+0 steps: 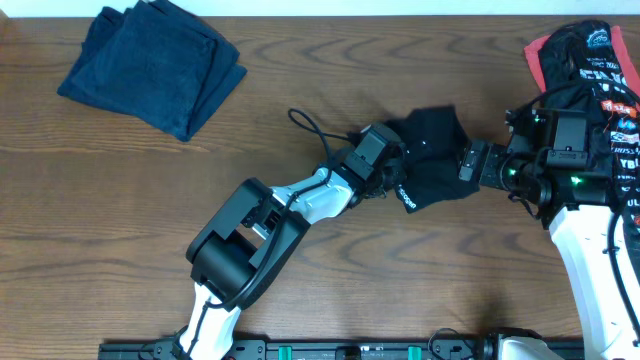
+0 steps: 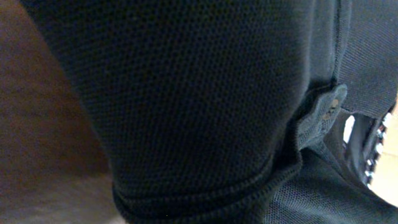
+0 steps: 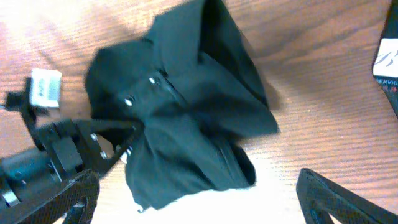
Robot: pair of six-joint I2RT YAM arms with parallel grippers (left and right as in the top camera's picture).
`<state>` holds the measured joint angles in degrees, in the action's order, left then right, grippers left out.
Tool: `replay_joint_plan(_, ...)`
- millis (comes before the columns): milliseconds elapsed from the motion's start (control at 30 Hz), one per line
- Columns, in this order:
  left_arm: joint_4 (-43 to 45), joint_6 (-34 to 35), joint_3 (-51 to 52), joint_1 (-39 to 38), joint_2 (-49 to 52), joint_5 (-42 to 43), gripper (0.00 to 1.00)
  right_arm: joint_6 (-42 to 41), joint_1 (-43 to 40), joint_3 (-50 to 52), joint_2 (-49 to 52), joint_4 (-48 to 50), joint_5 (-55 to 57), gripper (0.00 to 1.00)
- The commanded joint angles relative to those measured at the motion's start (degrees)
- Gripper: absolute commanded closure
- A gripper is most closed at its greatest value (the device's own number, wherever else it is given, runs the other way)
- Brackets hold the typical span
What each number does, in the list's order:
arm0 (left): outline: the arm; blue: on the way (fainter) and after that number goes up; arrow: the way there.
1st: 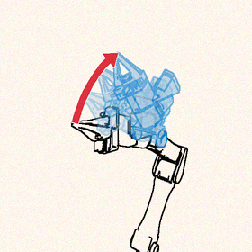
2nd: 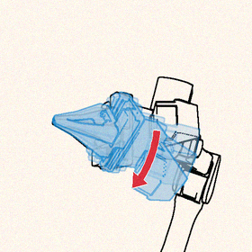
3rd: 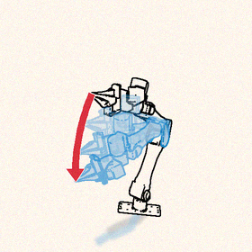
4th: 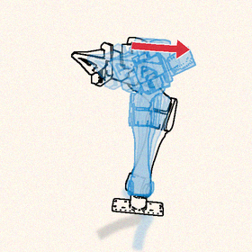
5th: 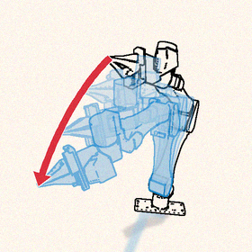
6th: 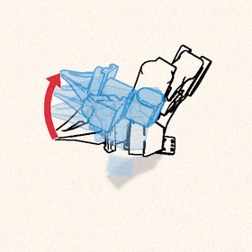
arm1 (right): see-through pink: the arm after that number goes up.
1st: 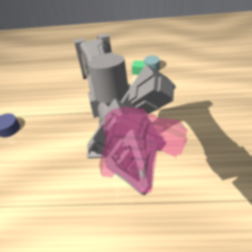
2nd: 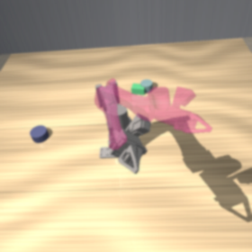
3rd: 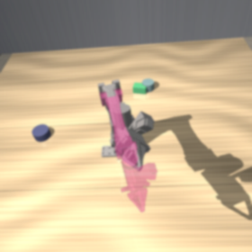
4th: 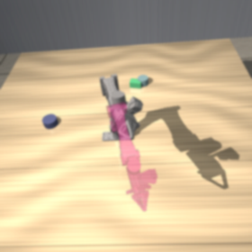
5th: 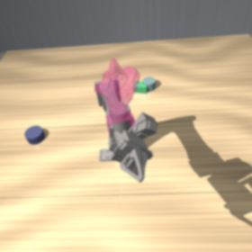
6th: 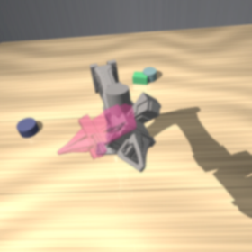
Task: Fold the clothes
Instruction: 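Carry the polo leftward with the left gripper onto the navy stack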
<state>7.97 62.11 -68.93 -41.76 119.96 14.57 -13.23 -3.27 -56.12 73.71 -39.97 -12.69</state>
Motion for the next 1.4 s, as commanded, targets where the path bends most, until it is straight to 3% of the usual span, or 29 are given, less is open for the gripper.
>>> replay_joint_plan(0, -1.8, -6.9, 1.3, 3.5, 2.9, -9.9, 0.94, 1.3, -0.5, -0.1, 0.1, -1.0, 0.9, 0.01)
replay_joint_plan(133, -2.1, -18.8, 1.3, 7.3, 2.9, -8.1, 0.94, 1.3, -0.5, -0.1, 0.1, -1.4, 0.9, 0.01)
replay_joint_plan(400, -4.2, -32.8, 1.2, 19.9, 2.9, -8.2, 0.94, 1.3, -0.5, -0.1, 0.1, -3.1, 0.9, 0.01)
replay_joint_plan(567, -0.4, -46.1, 1.2, 27.3, 2.9, -8.2, 0.94, 1.3, -0.5, -0.1, 0.1, -3.3, 0.9, 0.01)
replay_joint_plan(800, 4.7, -55.5, 0.9, 35.0, 2.9, -8.2, 0.94, 1.3, -0.5, -0.1, 0.1, -3.3, 0.9, 0.01)
replay_joint_plan(967, 8.7, -65.7, 0.8, 37.6, 2.9, -8.5, 0.94, 1.3, -0.5, -0.1, 0.1, -3.3, 0.9, 0.01)
replay_joint_plan(1167, 11.6, -70.3, -0.8, 39.4, 2.8, -13.0, 0.94, 1.3, -0.5, -0.1, 0.1, -3.6, 0.9, 0.01)
replay_joint_plan(1367, 11.7, -70.5, -4.4, 39.8, 1.1, -18.6, 0.94, 1.3, -0.5, -0.1, 0.1, -3.7, 0.9, 0.01)
